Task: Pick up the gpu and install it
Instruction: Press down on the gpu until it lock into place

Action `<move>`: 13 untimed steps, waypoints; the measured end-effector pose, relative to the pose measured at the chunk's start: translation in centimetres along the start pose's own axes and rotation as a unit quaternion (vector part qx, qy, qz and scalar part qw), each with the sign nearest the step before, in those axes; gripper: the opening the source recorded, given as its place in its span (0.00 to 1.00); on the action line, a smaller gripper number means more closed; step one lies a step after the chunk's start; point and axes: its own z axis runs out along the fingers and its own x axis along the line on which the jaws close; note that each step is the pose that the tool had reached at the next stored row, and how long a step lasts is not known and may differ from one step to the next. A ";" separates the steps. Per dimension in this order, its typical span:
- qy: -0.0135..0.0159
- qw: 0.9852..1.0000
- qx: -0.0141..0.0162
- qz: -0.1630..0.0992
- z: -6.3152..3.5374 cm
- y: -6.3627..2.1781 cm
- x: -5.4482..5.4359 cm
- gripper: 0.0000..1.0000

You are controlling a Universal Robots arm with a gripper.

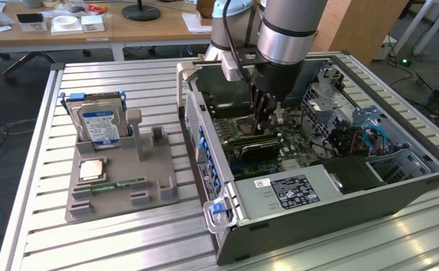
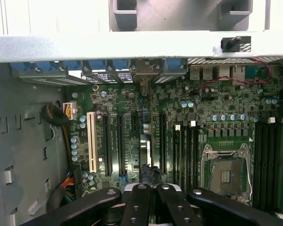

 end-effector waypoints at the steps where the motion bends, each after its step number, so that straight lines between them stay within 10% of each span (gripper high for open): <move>1: 0.000 1.000 0.000 0.000 0.18 0.00 0.0 0.11; 13: 0.000 1.000 0.000 0.000 0.86 0.04 -0.3 0.11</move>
